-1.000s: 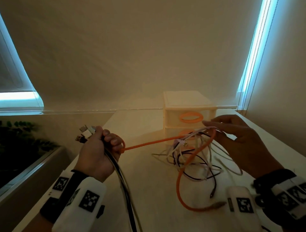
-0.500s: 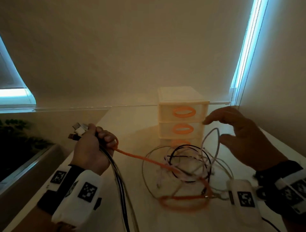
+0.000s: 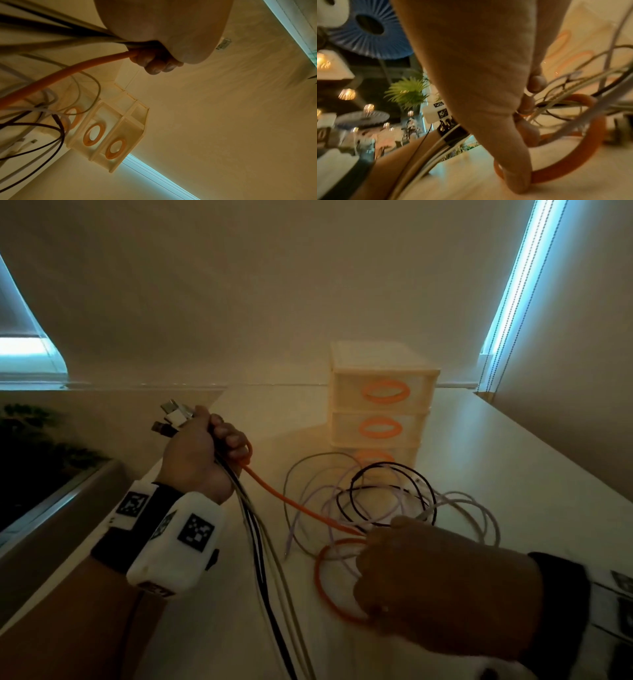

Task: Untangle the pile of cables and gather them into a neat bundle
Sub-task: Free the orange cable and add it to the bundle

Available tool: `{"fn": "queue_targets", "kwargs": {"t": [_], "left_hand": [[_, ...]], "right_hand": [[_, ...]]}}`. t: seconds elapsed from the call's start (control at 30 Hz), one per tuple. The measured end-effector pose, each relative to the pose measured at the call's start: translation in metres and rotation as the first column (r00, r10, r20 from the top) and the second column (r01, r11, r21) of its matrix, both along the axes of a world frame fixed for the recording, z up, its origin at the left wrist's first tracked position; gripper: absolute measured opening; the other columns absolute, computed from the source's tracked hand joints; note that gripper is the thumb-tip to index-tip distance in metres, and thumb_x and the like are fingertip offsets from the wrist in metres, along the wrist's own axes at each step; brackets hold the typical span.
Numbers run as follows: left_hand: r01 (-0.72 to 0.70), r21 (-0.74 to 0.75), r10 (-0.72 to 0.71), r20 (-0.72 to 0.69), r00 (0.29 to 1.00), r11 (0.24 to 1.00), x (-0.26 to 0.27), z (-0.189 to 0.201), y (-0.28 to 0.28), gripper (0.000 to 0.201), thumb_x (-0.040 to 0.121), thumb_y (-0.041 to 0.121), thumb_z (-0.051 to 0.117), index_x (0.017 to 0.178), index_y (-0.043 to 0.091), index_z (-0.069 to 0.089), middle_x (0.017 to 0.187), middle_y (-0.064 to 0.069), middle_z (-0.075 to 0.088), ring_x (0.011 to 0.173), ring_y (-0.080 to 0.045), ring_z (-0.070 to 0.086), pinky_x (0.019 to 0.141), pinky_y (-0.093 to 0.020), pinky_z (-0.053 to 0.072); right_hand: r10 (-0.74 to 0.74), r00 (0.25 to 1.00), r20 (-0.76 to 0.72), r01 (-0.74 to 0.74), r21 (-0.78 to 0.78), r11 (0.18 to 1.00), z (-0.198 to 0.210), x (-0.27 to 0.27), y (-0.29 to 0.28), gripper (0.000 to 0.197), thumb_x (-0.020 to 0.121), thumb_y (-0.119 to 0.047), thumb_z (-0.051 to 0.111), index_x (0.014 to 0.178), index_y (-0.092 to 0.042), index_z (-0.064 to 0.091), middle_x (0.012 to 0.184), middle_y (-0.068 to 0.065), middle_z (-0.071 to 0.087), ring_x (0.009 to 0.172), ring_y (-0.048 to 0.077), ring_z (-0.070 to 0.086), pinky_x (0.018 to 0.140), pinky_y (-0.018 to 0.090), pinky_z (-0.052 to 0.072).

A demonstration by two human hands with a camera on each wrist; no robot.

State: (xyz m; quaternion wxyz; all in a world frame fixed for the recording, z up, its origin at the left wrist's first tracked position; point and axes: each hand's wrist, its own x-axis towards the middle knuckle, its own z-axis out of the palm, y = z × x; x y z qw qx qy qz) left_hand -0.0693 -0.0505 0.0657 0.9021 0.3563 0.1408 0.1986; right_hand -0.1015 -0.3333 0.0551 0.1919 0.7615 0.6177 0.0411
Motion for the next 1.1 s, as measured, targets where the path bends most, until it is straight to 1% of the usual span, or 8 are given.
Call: {"fn": "queue_targets", "kwargs": {"t": [0.13,0.3,0.4,0.5,0.57,0.73,0.9,1.1], "left_hand": [[-0.012,0.014,0.012,-0.045,0.999,1.0,0.004,-0.005,0.006,0.049,0.107,0.049,0.033,0.069,0.021,0.044,0.054,0.008,0.039,0.044,-0.009,0.038,0.043,-0.018,0.028],[-0.057,-0.008,0.056,-0.113,0.992,0.998,0.01,-0.015,0.023,0.049,0.107,0.05,0.035,0.068,0.022,0.043,0.052,0.009,0.039,0.04,-0.009,0.037,0.04,-0.016,0.027],[-0.059,-0.042,0.052,-0.148,0.988,0.997,0.013,-0.02,0.03,0.048,0.107,0.05,0.035,0.067,0.023,0.042,0.051,0.01,0.037,0.039,-0.008,0.035,0.041,-0.014,0.025],[-0.041,-0.066,0.029,-0.168,0.985,0.997,0.015,-0.021,0.034,0.048,0.107,0.051,0.034,0.067,0.024,0.041,0.051,0.01,0.036,0.037,-0.008,0.035,0.041,-0.014,0.024],[-0.041,-0.073,0.028,-0.168,0.985,0.996,0.015,-0.021,0.035,0.048,0.107,0.05,0.034,0.067,0.024,0.041,0.051,0.01,0.037,0.037,-0.008,0.036,0.04,-0.014,0.025],[-0.05,-0.067,0.037,-0.187,0.982,0.997,0.018,-0.022,0.034,0.048,0.108,0.048,0.033,0.067,0.024,0.04,0.047,0.009,0.037,0.036,-0.009,0.035,0.04,-0.013,0.025],[-0.051,-0.066,0.037,-0.2,0.979,0.996,0.014,-0.02,0.04,0.048,0.108,0.049,0.031,0.067,0.024,0.039,0.046,0.01,0.037,0.036,-0.008,0.034,0.04,-0.013,0.024],[-0.048,-0.08,0.033,-0.188,0.982,0.996,0.012,-0.017,0.038,0.048,0.107,0.049,0.034,0.067,0.024,0.042,0.049,0.011,0.037,0.037,-0.008,0.035,0.041,-0.014,0.024]], "right_hand": [[-0.142,0.922,-0.36,0.163,0.029,0.986,0.021,-0.001,-0.005,0.016,0.093,-0.038,0.054,0.096,-0.026,0.065,0.096,-0.01,0.059,0.088,0.007,0.057,0.083,0.026,0.052],[-0.024,0.314,-0.949,0.728,0.224,0.648,0.046,0.042,-0.039,0.021,0.07,-0.013,0.058,0.089,-0.011,0.066,0.063,-0.006,0.057,0.053,0.004,0.048,0.053,0.019,0.039],[0.153,0.246,-0.957,0.849,0.289,0.443,0.047,0.068,-0.059,0.023,0.08,-0.029,0.072,0.084,-0.007,0.067,0.06,-0.002,0.048,0.056,0.01,0.043,0.055,0.022,0.041],[0.496,0.085,-0.864,0.983,0.154,0.1,0.039,0.09,-0.072,0.032,0.088,-0.041,0.061,0.073,-0.013,0.054,0.071,0.003,0.054,0.064,0.016,0.049,0.058,0.029,0.048],[0.685,-0.015,-0.728,0.998,0.027,0.051,0.033,0.097,-0.077,0.023,0.088,-0.036,0.057,0.074,-0.017,0.054,0.076,0.002,0.06,0.062,0.014,0.052,0.053,0.025,0.049],[0.841,-0.032,-0.54,0.997,0.046,0.068,0.029,0.1,-0.076,0.01,0.081,-0.024,0.059,0.074,-0.02,0.052,0.07,-0.004,0.047,0.053,0.007,0.036,0.045,0.017,0.036],[0.858,0.153,-0.491,0.982,0.171,-0.077,0.035,0.102,-0.064,0.027,0.098,-0.026,0.05,0.071,-0.023,0.052,0.09,-0.004,0.068,0.076,0.012,0.052,0.074,0.027,0.042],[0.934,0.033,-0.355,0.991,0.133,0.015,0.034,0.103,-0.063,0.034,0.102,-0.036,0.05,0.072,-0.021,0.054,0.044,-0.008,0.034,0.042,0.003,0.035,0.058,0.021,0.042]]}}
